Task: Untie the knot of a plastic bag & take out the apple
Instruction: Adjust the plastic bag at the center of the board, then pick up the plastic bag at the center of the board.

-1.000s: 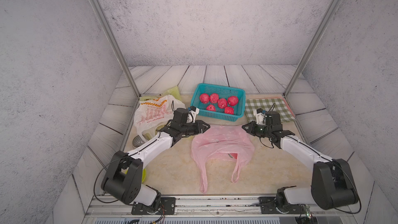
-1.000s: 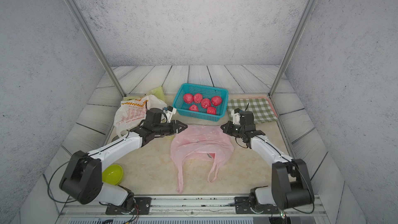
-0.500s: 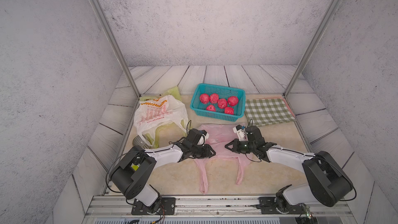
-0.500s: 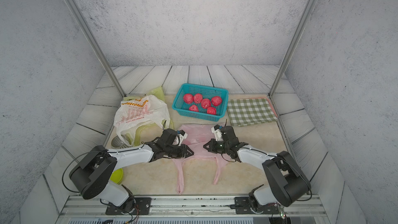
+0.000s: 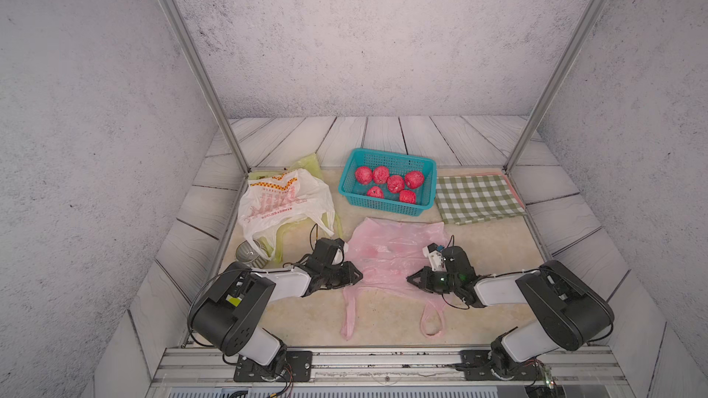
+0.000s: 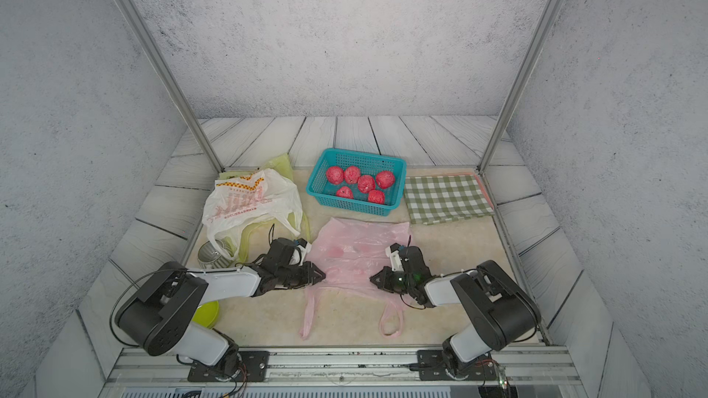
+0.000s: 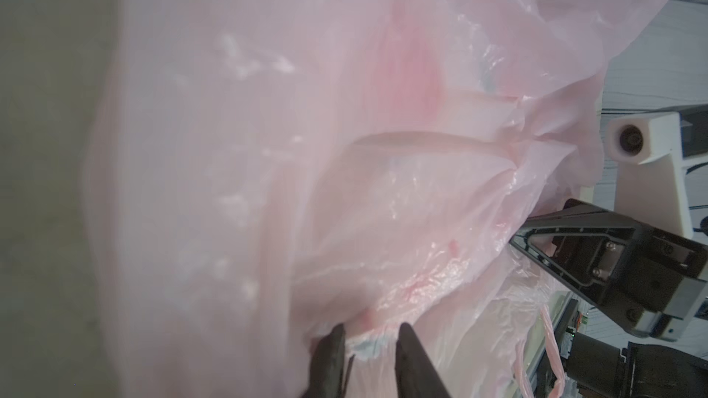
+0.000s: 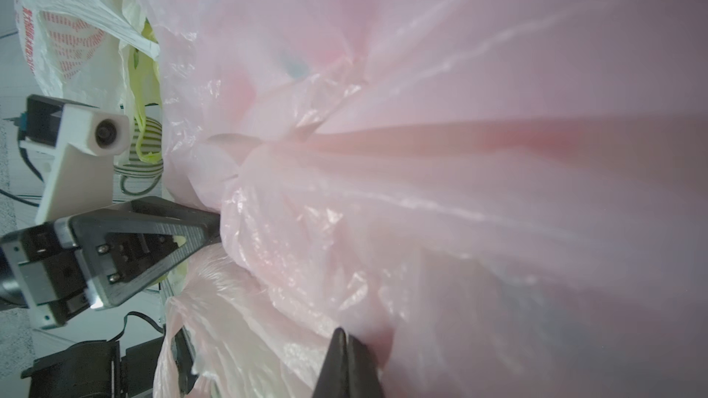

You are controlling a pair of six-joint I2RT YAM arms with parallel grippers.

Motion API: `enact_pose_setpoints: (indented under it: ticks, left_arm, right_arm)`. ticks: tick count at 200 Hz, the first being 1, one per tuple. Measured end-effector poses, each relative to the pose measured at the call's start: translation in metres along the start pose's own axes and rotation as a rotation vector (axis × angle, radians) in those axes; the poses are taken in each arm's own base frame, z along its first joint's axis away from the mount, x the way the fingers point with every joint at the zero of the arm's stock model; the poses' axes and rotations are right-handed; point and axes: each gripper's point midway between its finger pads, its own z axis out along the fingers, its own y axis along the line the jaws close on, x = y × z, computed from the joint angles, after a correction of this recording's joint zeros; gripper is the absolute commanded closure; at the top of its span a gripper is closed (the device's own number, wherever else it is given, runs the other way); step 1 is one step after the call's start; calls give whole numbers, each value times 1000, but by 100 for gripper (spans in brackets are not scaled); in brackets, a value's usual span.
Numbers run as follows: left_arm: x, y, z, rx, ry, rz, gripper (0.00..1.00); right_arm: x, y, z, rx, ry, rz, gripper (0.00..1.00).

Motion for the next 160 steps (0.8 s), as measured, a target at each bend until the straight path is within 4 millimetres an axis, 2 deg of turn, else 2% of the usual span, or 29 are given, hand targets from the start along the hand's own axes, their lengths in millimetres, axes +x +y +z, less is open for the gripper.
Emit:
enact_pose_setpoints:
  ticks: [24, 44, 59, 68, 78, 87, 100, 114, 143, 160]
  left_arm:
    - [-5, -1, -9, 4, -17, -12, 70]
    - [-13, -23, -28, 49, -51, 23, 61]
    - [-28, -52, -51, 106, -105, 68, 49]
    - [-38, -70, -67, 132, -146, 103, 37]
    - [-49, -87, -86, 153, -202, 146, 24]
    - [-56, -98, -100, 165, -244, 164, 17]
    - [-62, -101, -113, 156, -282, 182, 13]
    - [-65, -89, -113, 120, -282, 163, 13]
    - [-62, -35, -87, -35, -204, 44, 13]
    - [-55, -8, -75, -109, -162, -9, 13]
  right_arm:
    - [-3, 9, -12, 17, 4, -18, 64]
    - [-24, 40, -37, 16, -50, -95, 50]
    - [-51, 74, -69, 15, -149, -194, 29]
    - [-65, 91, -90, 25, -216, -244, 18]
    - [-78, 105, -114, 51, -292, -276, 13]
    - [-86, 110, -130, 88, -334, -303, 10]
    - [-92, 104, -145, 158, -360, -304, 9]
    - [-92, 88, -149, 236, -353, -285, 9]
    - [-74, 40, -139, 371, -262, -211, 9]
    - [-63, 22, -136, 409, -226, -185, 9]
